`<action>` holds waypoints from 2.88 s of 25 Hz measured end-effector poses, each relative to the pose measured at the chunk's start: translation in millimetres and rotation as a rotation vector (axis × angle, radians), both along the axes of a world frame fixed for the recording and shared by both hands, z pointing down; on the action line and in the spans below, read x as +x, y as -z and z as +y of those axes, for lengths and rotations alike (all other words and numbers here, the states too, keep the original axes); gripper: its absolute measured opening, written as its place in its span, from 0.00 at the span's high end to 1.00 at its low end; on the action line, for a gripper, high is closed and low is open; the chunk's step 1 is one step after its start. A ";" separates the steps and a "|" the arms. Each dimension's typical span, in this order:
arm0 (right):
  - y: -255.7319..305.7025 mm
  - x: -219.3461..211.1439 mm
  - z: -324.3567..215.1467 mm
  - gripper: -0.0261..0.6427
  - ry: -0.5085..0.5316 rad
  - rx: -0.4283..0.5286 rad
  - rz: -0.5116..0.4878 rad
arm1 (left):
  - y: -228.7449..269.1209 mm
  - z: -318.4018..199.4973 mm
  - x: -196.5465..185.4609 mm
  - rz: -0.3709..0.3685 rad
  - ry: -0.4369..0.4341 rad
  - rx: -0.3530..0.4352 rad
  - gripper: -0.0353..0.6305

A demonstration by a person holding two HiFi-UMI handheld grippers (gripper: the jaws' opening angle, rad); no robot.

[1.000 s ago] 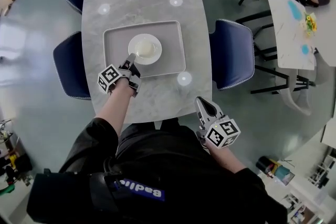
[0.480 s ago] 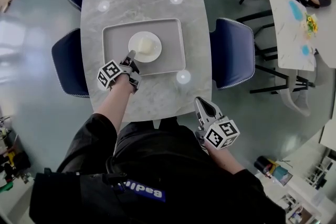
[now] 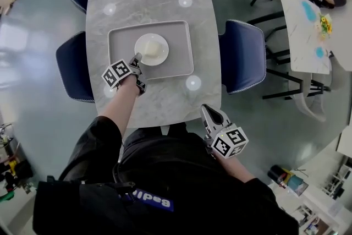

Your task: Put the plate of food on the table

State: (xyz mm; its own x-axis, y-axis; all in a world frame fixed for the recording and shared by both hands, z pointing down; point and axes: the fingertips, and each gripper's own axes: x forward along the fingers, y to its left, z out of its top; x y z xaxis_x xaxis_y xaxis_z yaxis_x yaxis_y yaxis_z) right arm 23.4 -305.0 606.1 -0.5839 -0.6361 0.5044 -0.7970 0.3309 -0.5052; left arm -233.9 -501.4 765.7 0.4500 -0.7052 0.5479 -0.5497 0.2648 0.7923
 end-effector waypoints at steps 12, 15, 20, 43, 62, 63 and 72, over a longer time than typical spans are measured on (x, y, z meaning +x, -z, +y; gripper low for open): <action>5.4 7.1 -1.9 0.94 0.002 0.018 -0.016 | -16.5 11.3 1.4 -0.245 -0.290 -0.120 0.87; 7.8 10.0 -1.5 0.94 0.001 0.024 -0.019 | -21.1 17.6 -1.9 -0.337 -0.397 -0.140 0.85; 12.5 10.1 -6.0 0.94 0.033 0.048 -0.015 | -9.0 29.4 -4.4 -0.422 -0.492 -0.092 0.85; 40.5 -65.5 -5.4 0.94 0.379 0.175 -0.024 | 203.9 177.7 68.7 -0.421 -0.635 0.576 0.85; 67.1 -104.4 4.5 0.94 0.533 0.267 -0.007 | 260.3 216.6 99.9 -0.368 -0.749 0.795 0.93; 68.2 -105.7 5.1 0.94 0.539 0.271 -0.005 | 260.4 216.9 99.2 -0.366 -0.749 0.795 0.93; 69.4 -103.4 4.3 0.94 0.540 0.275 0.001 | 259.9 215.9 101.4 -0.354 -0.749 0.798 0.93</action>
